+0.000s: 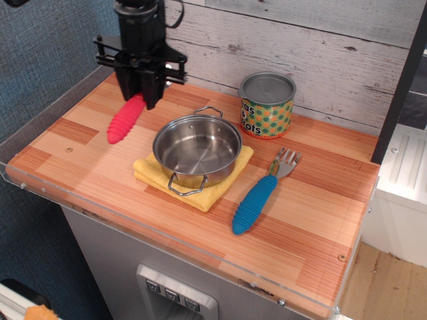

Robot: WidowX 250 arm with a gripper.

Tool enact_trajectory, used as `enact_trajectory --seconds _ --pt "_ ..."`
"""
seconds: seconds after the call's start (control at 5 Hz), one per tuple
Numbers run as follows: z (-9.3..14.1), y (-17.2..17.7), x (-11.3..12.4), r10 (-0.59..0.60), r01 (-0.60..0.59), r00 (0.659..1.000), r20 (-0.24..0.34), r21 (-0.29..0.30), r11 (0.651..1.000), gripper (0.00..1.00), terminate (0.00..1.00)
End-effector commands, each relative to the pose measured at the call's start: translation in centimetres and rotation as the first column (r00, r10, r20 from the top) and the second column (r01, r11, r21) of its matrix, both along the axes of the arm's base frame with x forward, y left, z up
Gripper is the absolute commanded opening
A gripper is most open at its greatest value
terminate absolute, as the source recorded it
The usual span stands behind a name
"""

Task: Move the red spoon to the other side of the silver pan.

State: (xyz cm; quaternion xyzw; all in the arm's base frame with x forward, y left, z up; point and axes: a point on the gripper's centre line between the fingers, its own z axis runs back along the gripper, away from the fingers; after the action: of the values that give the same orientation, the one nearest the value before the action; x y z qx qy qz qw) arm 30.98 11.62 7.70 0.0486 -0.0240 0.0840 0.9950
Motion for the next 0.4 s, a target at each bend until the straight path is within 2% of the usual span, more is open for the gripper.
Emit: enact_trajectory --seconds 0.0,0.2 --pt "-1.1 2.7 -0.2 -0.002 0.002 1.000 0.030 0.000 1.000 0.00 0.00" --pt "-2.3 3.2 -0.5 0.004 -0.005 0.999 0.035 0.004 1.000 0.00 0.00"
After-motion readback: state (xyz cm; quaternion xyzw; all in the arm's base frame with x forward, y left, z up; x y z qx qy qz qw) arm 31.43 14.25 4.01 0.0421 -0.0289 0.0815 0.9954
